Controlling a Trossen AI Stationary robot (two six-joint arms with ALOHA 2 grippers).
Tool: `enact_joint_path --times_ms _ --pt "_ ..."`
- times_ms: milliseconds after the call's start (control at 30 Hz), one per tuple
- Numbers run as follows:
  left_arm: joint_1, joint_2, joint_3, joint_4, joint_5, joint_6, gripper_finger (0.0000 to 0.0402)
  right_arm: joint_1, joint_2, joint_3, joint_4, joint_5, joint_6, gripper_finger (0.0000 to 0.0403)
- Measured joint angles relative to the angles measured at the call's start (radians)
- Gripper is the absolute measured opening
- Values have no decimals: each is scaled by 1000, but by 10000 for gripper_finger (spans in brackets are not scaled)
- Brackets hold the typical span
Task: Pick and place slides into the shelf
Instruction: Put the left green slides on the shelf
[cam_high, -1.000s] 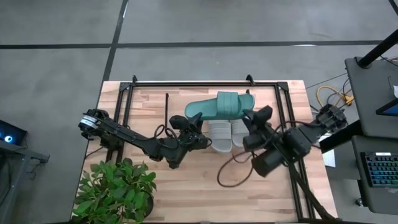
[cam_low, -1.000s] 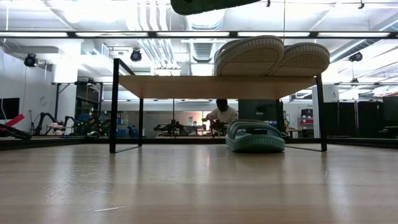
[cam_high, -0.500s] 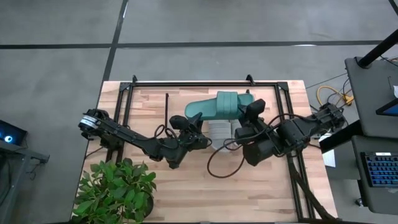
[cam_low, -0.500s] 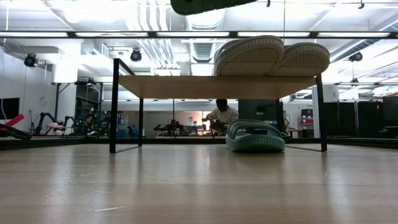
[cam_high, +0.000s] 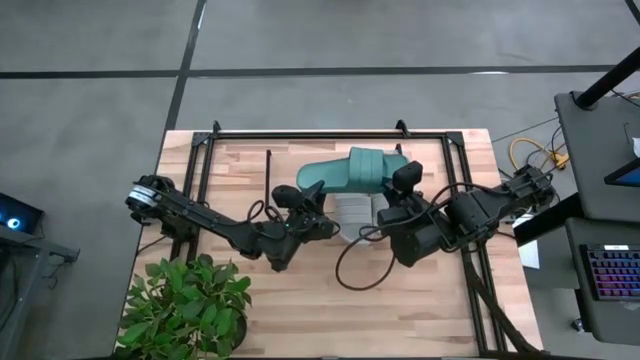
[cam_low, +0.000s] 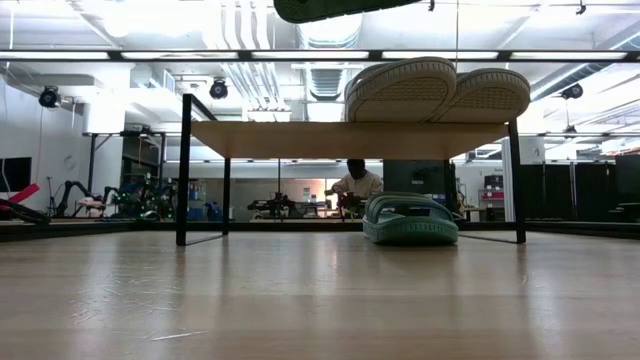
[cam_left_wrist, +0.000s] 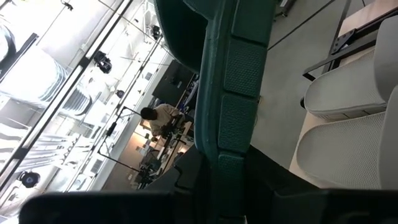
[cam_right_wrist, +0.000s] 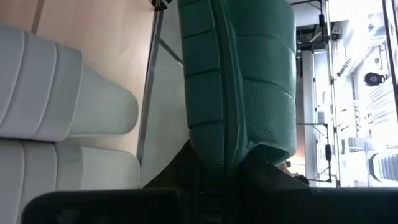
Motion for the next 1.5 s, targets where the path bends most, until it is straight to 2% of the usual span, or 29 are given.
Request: enact_joint_path --times_ms 200,433,567,633,800,900,967,1100,1167,1300,1500 --pt "0 0 0 6 3 -1 76 0 0 0 1 6 2 43" --pt "-7 -17 -1 7 22 -69 178 0 -1 0 2 8 24 43" --pt "-37 -56 -15 8 91 -117 225 0 -1 0 1 23 27 43" --pt "-58 -82 -25 3 123 -142 237 2 -1 0 -1 41 29 43" --pt "-111 -165 -59 -6 128 -205 244 9 -25 -4 -6 51 51 43" --pt "-145 -217 -76 -104 159 -303 244 19 -49 -19 -12 73 61 43" --pt "-170 -276 -92 -247 275 -456 244 33 -65 -29 -22 91 78 43" --pt "-176 -414 -99 -551 726 -879 244 67 -108 -62 -28 97 87 43" --pt "-171 -464 -112 -598 870 -994 244 87 -132 -94 -26 115 93 43" --pt "-190 -519 -130 -606 995 -1024 244 151 -204 -184 -15 140 116 43" --pt "-212 -574 -130 -597 1008 -1025 244 272 -325 -353 113 161 73 43"
